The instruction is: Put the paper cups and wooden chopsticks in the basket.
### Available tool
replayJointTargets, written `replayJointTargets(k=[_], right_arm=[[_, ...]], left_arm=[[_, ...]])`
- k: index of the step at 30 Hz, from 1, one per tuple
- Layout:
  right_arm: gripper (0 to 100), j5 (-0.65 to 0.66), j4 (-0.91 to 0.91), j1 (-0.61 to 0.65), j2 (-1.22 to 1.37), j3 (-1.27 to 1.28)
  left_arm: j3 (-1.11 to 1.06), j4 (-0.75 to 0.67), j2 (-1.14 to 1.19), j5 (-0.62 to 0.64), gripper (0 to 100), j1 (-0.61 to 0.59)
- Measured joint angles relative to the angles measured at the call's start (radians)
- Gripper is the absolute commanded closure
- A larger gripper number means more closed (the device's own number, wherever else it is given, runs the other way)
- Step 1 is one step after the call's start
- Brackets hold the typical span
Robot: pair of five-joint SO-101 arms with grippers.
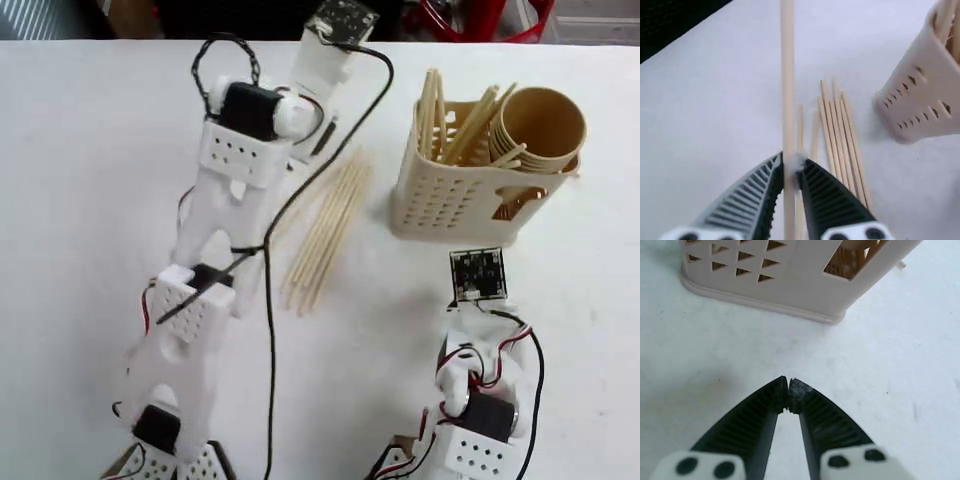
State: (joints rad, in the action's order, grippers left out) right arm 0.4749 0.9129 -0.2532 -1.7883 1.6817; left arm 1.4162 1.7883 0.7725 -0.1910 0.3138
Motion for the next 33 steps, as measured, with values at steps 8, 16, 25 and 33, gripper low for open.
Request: replayJointTargets(k=[8, 16, 25, 33], right_arm=[[98.1, 0.0, 0.0, 0.0, 0.0, 0.0], [98.1, 0.0, 0.0, 0.0, 0.0, 0.0], [98.1, 0.0, 0.0, 0.0, 0.0, 0.0], [98.1, 0.0, 0.0, 0.0, 0.0, 0.0]], left_arm=[[-0.496, 0.0, -0.368, 0.049, 98, 0.078], [-0.913, -0.193, -0.839, 0.034, 98, 0.204], [-1.02, -0.683, -0.847, -0.011, 98, 0.394], [-1.02, -1.241, -0.697, -0.222, 98, 0.502]])
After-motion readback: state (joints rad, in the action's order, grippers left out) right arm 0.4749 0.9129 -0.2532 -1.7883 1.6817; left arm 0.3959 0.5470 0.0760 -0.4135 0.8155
